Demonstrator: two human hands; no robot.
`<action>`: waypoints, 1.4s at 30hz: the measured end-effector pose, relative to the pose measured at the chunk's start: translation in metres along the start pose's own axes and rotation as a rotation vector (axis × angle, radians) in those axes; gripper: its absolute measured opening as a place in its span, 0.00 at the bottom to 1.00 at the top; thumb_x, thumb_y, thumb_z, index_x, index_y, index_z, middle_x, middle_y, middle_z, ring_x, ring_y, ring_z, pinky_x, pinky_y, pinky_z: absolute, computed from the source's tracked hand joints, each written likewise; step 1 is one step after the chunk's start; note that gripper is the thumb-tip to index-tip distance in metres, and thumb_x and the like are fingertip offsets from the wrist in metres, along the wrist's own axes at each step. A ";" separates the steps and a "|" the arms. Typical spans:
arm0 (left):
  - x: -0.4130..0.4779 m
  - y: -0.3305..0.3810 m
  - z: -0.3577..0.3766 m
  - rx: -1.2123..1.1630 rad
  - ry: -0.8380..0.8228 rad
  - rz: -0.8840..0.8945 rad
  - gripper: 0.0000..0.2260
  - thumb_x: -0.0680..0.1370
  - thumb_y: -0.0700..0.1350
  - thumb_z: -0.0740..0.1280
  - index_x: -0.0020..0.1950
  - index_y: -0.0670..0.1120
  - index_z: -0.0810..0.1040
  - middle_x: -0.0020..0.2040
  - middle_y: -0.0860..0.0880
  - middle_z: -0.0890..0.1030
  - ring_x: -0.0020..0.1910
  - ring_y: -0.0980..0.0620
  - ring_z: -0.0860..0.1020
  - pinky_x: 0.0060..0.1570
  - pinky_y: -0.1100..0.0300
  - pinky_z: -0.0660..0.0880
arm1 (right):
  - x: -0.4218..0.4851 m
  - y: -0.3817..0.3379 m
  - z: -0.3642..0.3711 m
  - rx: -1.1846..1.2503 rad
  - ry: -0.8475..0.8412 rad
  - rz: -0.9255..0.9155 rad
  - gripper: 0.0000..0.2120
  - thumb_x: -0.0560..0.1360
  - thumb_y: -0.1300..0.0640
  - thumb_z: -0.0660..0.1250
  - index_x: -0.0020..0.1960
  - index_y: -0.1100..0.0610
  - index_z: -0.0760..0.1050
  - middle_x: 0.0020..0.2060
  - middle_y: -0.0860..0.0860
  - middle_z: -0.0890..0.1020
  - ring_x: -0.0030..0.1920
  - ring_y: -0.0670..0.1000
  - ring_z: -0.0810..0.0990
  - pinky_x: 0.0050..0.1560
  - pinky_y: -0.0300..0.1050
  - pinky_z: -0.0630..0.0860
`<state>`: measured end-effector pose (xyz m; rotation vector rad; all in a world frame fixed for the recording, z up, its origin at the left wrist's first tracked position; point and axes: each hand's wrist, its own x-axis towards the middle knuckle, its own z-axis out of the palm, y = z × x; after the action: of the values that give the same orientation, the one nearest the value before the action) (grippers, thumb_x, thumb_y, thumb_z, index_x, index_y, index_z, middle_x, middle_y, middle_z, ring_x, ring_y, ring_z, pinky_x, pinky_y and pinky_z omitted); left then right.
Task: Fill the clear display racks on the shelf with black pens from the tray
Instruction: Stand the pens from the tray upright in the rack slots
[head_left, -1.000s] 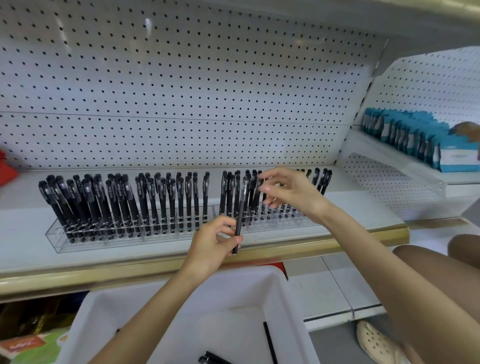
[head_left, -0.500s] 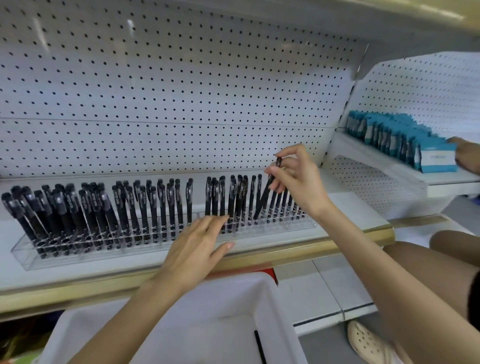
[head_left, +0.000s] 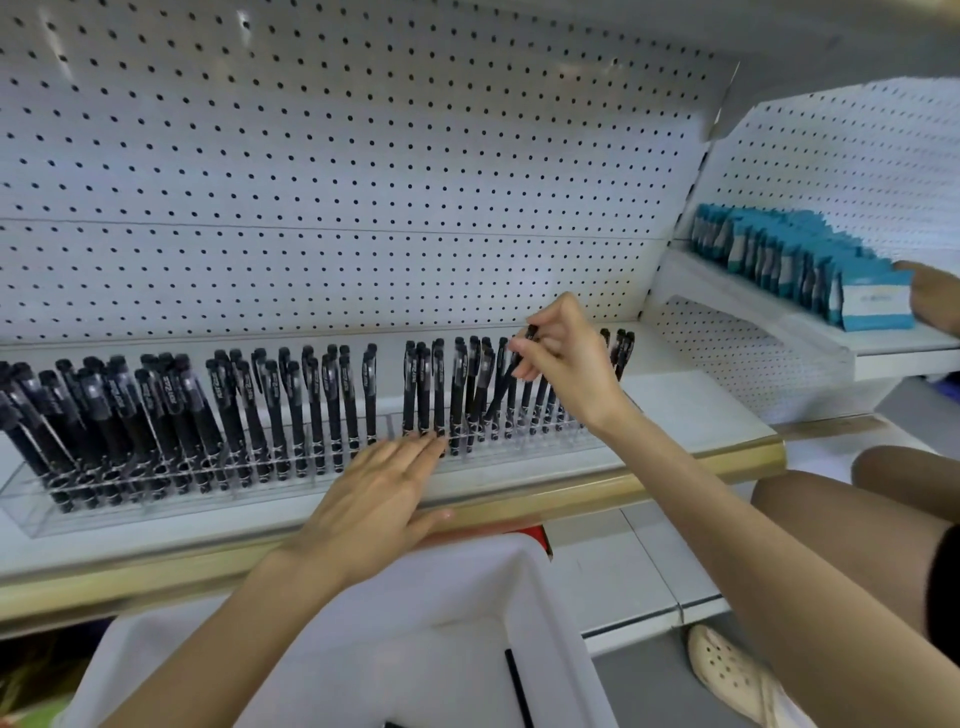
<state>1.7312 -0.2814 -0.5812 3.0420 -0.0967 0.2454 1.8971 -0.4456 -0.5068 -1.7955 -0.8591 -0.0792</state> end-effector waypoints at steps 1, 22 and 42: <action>0.000 -0.001 0.000 -0.025 0.005 0.000 0.35 0.78 0.64 0.52 0.79 0.48 0.46 0.79 0.50 0.53 0.77 0.52 0.53 0.71 0.60 0.41 | 0.000 0.002 0.002 -0.031 -0.042 0.004 0.10 0.77 0.62 0.66 0.48 0.53 0.65 0.38 0.58 0.80 0.34 0.50 0.82 0.37 0.41 0.80; 0.004 -0.003 -0.005 -0.086 -0.038 0.001 0.36 0.78 0.64 0.56 0.79 0.49 0.45 0.79 0.52 0.52 0.77 0.54 0.51 0.72 0.62 0.43 | 0.005 0.009 0.008 -0.229 -0.088 0.066 0.10 0.72 0.61 0.73 0.53 0.57 0.80 0.45 0.54 0.82 0.42 0.49 0.83 0.49 0.38 0.79; -0.073 0.004 -0.003 -0.045 -0.002 0.025 0.30 0.81 0.60 0.54 0.79 0.48 0.52 0.79 0.49 0.51 0.78 0.51 0.50 0.75 0.55 0.41 | -0.088 -0.039 0.032 -0.525 -0.542 -0.019 0.18 0.74 0.55 0.72 0.63 0.54 0.76 0.48 0.49 0.79 0.41 0.45 0.79 0.47 0.39 0.76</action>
<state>1.6588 -0.2812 -0.5899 2.9975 -0.1389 0.2389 1.7988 -0.4576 -0.5280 -2.3510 -1.3271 0.1982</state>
